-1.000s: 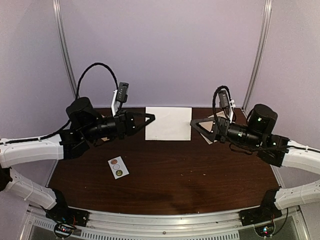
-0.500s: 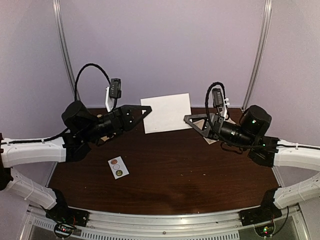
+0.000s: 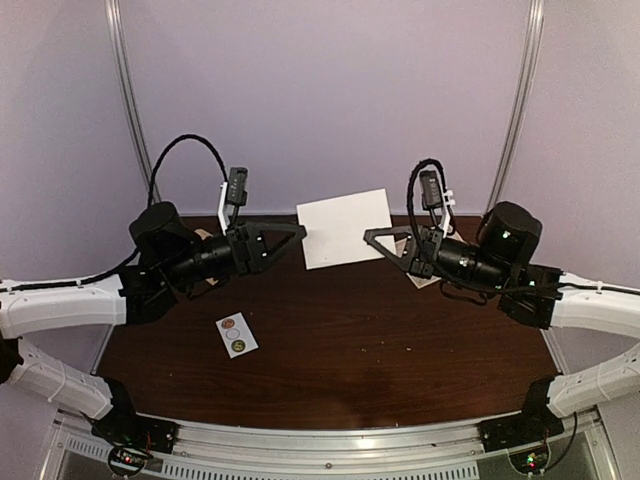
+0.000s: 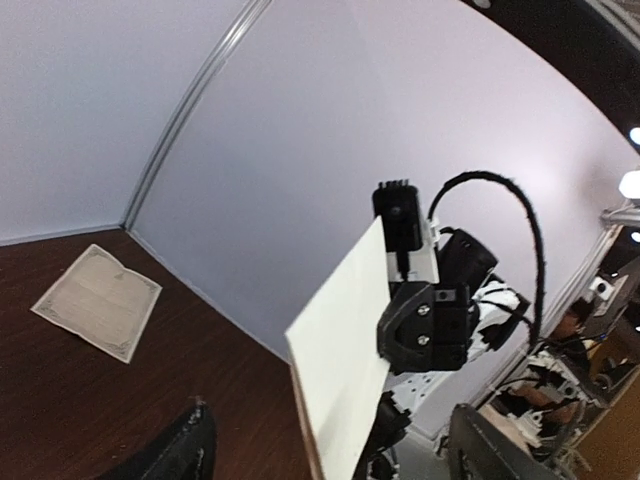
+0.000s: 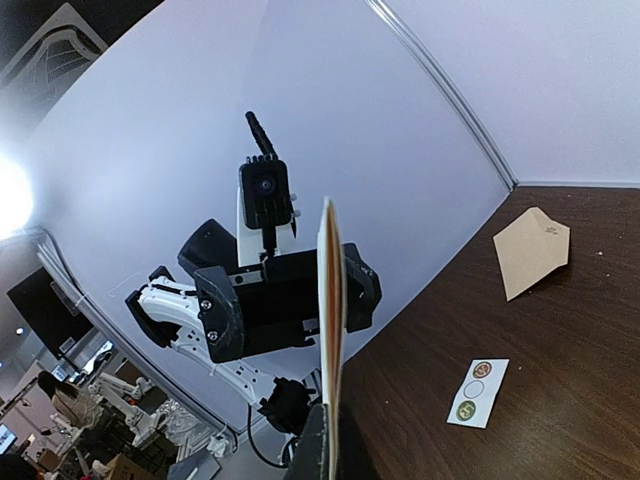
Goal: Place the letter into the envelope and seal it
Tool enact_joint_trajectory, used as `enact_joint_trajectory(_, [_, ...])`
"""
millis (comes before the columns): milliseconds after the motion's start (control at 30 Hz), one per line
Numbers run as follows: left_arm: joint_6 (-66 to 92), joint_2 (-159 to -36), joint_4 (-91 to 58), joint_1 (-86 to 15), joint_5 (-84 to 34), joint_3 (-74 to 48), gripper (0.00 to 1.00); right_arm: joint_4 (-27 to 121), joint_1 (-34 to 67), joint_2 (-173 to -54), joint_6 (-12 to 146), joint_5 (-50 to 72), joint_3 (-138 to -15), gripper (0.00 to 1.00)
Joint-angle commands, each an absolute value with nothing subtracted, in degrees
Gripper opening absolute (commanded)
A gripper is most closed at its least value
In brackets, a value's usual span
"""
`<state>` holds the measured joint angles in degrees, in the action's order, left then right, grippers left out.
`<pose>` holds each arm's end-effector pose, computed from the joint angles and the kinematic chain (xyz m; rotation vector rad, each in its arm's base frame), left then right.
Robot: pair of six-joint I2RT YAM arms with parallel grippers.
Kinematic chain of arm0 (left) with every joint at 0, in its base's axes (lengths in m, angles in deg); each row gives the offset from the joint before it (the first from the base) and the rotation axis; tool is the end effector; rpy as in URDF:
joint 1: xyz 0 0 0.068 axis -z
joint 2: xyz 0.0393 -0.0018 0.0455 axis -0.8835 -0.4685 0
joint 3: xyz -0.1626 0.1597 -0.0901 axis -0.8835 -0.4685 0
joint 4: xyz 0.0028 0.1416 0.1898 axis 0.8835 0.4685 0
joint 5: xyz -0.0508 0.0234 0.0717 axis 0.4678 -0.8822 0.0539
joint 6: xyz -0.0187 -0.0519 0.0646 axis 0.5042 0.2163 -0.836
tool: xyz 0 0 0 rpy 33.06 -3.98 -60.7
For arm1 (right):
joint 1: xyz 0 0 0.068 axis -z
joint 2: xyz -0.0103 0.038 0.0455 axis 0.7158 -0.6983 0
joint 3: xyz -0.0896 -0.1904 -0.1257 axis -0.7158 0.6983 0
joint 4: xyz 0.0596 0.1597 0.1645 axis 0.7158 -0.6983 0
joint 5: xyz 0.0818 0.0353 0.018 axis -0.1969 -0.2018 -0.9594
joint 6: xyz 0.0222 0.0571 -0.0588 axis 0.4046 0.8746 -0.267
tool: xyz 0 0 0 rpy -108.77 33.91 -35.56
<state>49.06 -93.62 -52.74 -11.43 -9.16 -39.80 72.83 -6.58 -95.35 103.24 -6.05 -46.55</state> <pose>0.1703 -0.2556 0.3261 0.4525 1.5373 -1.6710 0.1467 0.2409 0.3331 -0.5385 1.5969 1.6249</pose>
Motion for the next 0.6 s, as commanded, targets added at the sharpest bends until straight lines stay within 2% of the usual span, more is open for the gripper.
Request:
enact_joint_trajectory(0, [40.2, -87.4, -31.4, -12.6, -17.3, -35.1, 0.9, 53.2, -5.9, -92.8, 93.9, -3.2, -52.7, 0.0])
enact_joint_trajectory(100, [35.0, -88.5, -19.3, -12.9, -18.1, -29.7, 0.92, 42.2, -5.7, -94.6, 89.1, -5.7, -57.0, 0.0])
enact_joint_trajectory(200, [29.8, -92.0, -11.2, -12.9, -13.3, -24.8, 0.9, 35.1, -5.7, -97.4, 85.8, -9.7, -60.7, 0.0])
enact_joint_trajectory(433, [24.7, -97.0, -9.6, -11.6, 1.3, -21.3, 0.87, 30.8, -6.4, -102.8, 82.4, -22.1, -64.4, 0.0])
enact_joint_trajectory(500, [24.1, -98.1, -9.6, -11.2, 3.4, -20.8, 0.83, 29.8, -6.9, -103.9, 81.4, -23.3, -65.5, 0.0])
enact_joint_trajectory(567, [23.7, -99.0, -9.6, -11.0, 5.4, -20.6, 0.74, 28.2, -7.1, -104.9, 80.4, -23.5, -67.1, 0.0])
